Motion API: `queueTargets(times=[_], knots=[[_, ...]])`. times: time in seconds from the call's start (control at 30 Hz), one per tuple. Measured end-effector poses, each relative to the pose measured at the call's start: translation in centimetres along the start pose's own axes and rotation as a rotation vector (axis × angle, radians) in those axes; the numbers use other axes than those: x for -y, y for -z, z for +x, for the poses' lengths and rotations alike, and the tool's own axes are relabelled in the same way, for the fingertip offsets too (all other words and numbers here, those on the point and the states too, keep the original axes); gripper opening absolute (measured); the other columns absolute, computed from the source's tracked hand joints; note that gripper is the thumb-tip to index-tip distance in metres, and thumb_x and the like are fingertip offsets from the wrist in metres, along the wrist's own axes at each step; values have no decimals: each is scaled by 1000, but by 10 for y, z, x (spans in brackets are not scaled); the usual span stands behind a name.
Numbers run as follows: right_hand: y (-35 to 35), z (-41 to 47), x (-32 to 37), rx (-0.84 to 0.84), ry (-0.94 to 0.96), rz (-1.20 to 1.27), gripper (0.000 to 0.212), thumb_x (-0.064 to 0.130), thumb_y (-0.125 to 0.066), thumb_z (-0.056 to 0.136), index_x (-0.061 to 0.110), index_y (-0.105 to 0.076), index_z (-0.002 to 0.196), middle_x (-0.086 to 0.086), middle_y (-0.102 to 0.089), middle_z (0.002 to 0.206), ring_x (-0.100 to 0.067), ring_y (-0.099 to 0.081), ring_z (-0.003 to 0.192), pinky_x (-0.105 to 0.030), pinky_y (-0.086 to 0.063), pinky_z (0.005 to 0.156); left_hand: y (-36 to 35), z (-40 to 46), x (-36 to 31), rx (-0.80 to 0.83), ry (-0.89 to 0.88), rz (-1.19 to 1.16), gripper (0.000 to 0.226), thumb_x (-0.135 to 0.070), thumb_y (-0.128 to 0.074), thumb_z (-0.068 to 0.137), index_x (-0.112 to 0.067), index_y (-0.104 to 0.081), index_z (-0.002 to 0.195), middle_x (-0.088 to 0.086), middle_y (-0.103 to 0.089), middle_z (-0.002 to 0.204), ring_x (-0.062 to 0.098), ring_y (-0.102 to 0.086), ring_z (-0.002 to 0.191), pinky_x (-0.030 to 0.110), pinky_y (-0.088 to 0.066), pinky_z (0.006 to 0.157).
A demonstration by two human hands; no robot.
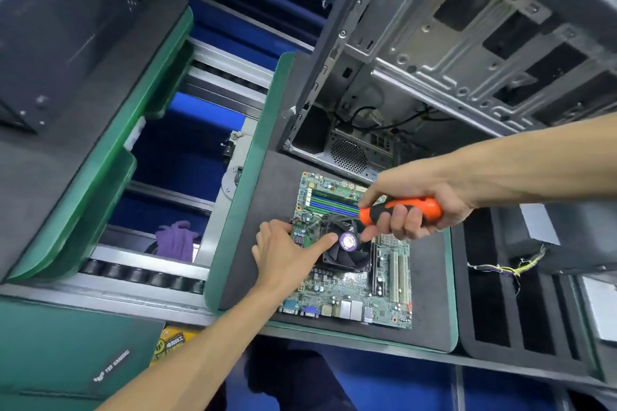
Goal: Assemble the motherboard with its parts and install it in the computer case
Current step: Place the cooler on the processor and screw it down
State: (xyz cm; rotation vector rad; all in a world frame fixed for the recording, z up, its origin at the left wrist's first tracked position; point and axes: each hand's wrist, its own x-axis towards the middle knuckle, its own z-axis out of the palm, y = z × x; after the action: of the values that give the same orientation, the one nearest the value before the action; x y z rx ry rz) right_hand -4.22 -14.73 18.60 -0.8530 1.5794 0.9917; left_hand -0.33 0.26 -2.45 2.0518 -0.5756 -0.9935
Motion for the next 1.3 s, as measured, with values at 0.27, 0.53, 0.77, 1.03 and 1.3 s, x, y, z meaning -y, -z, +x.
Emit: queueTargets(times=[0.27,0.53,0.77,1.03,1.3], knots=[[-8,-15,22,-226,136,-453,23,12,-57,97,9,-53,74,-3,-52,59,-8,-43,37,-14,-33,30,3,4,0,-5,-5,6,85,-82,-71,60,-18,-50,113,-7,-41,111,13,-38,105,35,-30,100],[-9,-19,10,-899,795,-2203,42,36,-32,106,12,-61,86,-6,-63,75,-33,-53,62,-35,-52,62,1,5,0,-3,8,4,82,-84,-70,59,-23,-45,107,-9,-39,107,12,-37,103,29,-27,93],[-12,-9,25,-692,517,-1456,45,36,-48,101,6,-61,70,-3,-56,50,-18,-50,40,-25,-47,44,-1,5,3,17,21,-6,83,-88,-65,56,-26,-43,105,-11,-38,105,12,-37,104,31,-30,96],[-19,-19,38,-107,-127,-136,41,25,-42,104,-3,-66,86,6,-35,55,-4,-29,30,-14,-20,24,-4,1,0,2,8,-29,84,-93,-53,51,-27,-41,102,-15,-34,100,9,-34,101,27,-23,90],[-12,-19,30,-74,-115,-174,28,22,-57,96,5,-56,74,3,-38,54,-5,-33,30,-14,-22,22,0,-2,0,20,-11,-11,83,-88,-62,62,-24,-44,112,-10,-37,109,9,-33,106,31,-28,99]])
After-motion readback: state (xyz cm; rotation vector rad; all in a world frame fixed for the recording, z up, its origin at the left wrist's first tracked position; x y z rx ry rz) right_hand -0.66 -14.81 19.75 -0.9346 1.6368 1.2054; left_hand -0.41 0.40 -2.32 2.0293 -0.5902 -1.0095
